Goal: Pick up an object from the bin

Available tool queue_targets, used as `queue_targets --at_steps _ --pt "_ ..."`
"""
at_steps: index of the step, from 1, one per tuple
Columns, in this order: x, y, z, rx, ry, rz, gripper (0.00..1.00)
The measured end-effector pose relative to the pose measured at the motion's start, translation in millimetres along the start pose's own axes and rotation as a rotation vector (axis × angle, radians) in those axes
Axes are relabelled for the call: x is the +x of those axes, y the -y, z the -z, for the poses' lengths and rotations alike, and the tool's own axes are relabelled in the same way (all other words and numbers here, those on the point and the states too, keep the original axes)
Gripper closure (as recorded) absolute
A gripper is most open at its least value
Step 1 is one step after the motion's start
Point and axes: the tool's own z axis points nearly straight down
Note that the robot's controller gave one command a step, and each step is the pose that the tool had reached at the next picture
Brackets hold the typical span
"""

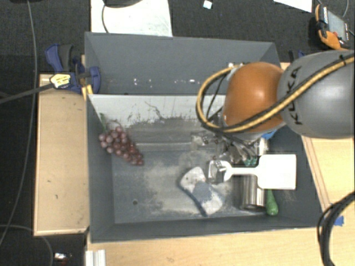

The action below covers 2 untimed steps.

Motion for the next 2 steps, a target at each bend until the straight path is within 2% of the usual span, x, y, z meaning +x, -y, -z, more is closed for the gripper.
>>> queue_targets --at_steps 1,2 --pt "39.1 5 27 0.002 0.007 -0.187 0.00" --pt "62.4 37 -39 0.000 0.003 0.106 0.00"
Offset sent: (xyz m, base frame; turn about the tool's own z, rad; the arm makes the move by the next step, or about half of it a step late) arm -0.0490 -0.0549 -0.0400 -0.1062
